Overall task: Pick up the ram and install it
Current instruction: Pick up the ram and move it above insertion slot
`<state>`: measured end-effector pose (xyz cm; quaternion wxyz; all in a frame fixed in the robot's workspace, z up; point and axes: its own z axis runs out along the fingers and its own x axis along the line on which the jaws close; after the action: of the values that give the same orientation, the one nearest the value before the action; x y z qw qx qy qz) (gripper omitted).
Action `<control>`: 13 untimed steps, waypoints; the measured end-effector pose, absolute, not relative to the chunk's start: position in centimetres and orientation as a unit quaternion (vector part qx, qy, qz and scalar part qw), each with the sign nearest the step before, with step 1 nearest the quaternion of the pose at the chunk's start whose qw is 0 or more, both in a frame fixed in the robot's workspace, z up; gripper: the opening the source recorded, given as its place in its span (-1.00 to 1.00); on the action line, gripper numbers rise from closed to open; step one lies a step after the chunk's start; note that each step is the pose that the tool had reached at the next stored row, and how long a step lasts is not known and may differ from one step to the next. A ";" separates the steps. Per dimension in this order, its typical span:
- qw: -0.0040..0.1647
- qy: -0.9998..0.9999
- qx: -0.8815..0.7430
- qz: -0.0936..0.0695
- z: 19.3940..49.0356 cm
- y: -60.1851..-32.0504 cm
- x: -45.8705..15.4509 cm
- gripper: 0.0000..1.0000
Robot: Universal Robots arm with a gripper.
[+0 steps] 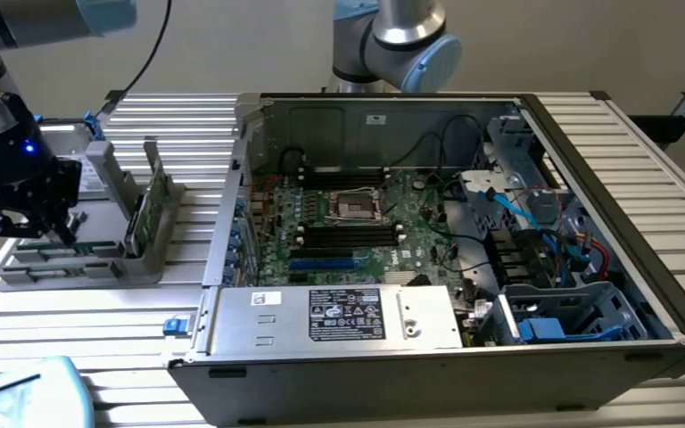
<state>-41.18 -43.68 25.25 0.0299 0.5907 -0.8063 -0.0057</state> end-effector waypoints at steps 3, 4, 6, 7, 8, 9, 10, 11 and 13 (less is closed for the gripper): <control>0.030 -0.803 0.596 -0.006 25.3 -43.4 -41.5 -0.80; 0.030 -0.801 0.597 -0.005 25.3 -43.4 -41.6 -0.80; 0.030 -0.798 0.602 -0.005 25.3 -43.3 -41.8 -0.80; 0.030 -0.796 0.604 -0.005 25.3 -43.3 -41.9 -0.80; 0.030 -0.794 0.607 -0.005 25.3 -43.3 -42.0 -0.80; 0.030 -0.791 0.611 -0.005 25.3 -43.2 -42.1 -0.80; 0.030 -0.788 0.614 -0.005 25.3 -43.2 -42.2 -0.80; 0.030 -0.785 0.619 -0.005 25.3 -43.2 -42.3 -0.80; 0.030 -0.777 0.629 -0.004 25.3 -43.2 -42.4 -0.80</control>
<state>-42.40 -43.24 25.26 0.0302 0.6286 -0.7771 -0.0042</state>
